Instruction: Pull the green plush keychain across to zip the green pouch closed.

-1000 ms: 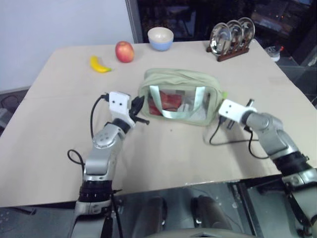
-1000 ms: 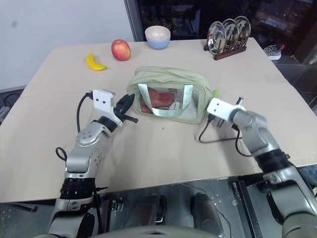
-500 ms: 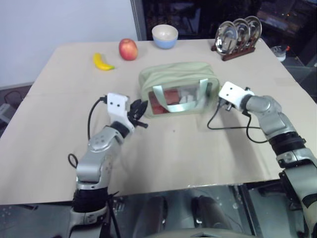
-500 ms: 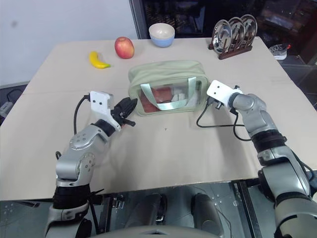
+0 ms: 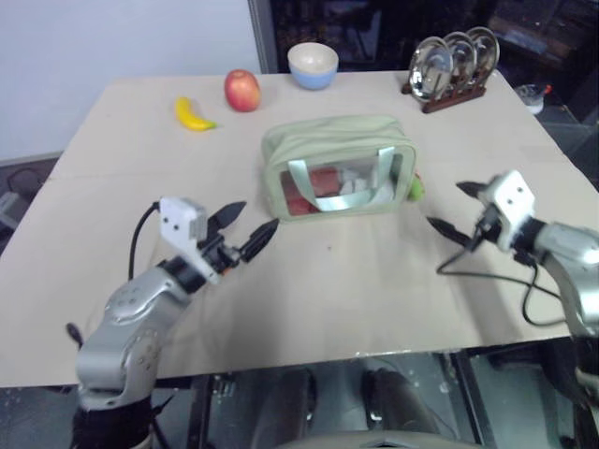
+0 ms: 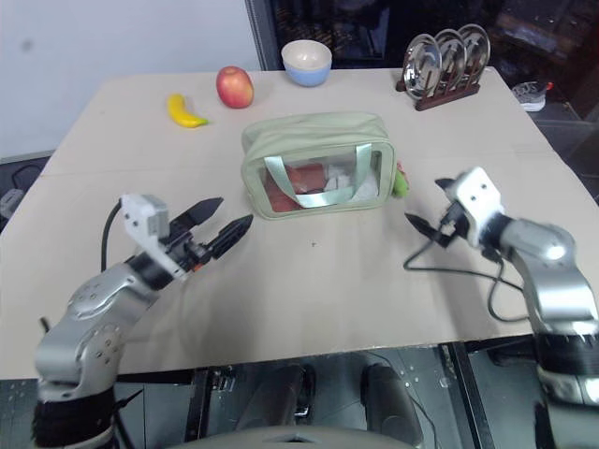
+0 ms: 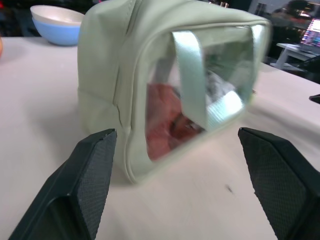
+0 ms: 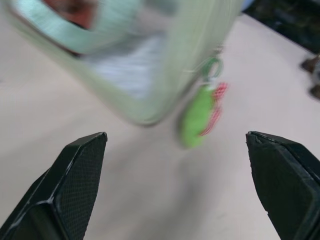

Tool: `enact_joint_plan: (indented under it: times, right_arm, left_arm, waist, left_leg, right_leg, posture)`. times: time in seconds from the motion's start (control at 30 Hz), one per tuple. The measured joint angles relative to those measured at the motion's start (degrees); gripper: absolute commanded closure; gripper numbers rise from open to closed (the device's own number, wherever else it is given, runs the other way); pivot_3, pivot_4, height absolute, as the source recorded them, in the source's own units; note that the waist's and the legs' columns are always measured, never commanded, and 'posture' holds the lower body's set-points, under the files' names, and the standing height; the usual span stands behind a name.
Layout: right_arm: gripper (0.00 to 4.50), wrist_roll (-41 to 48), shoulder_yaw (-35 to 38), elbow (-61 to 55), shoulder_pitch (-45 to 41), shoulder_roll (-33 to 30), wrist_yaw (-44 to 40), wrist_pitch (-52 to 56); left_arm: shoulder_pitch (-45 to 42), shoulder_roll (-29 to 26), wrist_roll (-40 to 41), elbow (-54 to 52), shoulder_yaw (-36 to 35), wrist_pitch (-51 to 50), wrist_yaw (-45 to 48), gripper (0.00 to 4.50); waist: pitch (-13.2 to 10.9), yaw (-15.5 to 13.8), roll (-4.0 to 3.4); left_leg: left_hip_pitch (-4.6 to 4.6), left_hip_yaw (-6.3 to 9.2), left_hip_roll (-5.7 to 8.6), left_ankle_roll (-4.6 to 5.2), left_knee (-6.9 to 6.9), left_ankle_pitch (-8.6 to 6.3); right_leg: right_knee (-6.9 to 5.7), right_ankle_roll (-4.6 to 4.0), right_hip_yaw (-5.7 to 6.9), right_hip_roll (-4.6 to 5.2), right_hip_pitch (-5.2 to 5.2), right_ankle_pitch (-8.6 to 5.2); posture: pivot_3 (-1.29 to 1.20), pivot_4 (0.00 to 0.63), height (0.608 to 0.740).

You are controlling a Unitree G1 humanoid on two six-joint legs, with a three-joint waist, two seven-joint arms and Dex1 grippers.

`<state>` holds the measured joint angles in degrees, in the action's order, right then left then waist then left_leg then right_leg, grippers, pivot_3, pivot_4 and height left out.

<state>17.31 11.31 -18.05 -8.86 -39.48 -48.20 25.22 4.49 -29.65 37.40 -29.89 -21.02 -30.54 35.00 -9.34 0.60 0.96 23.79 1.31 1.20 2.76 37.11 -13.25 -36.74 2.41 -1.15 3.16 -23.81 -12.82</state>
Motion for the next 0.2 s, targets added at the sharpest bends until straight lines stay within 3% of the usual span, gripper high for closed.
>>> enact_joint_plan:
  times: [0.2]
  right_arm:
    - [0.0, 3.5, 5.9, -7.2, 9.2, -3.2, -0.1, 3.5]
  left_arm:
    - [7.0, -3.8, 4.4, -2.2, -7.8, 0.0, 2.8, 0.48]
  waist:
    - [0.0, -0.3, -0.02]
  left_leg:
    - [-0.05, -0.02, -0.01, 0.0, 0.27, 0.01]
  right_leg:
    - [0.0, -0.07, 0.07, 0.07, 0.15, -0.06]
  posture:
    - [0.0, 0.15, 0.74]
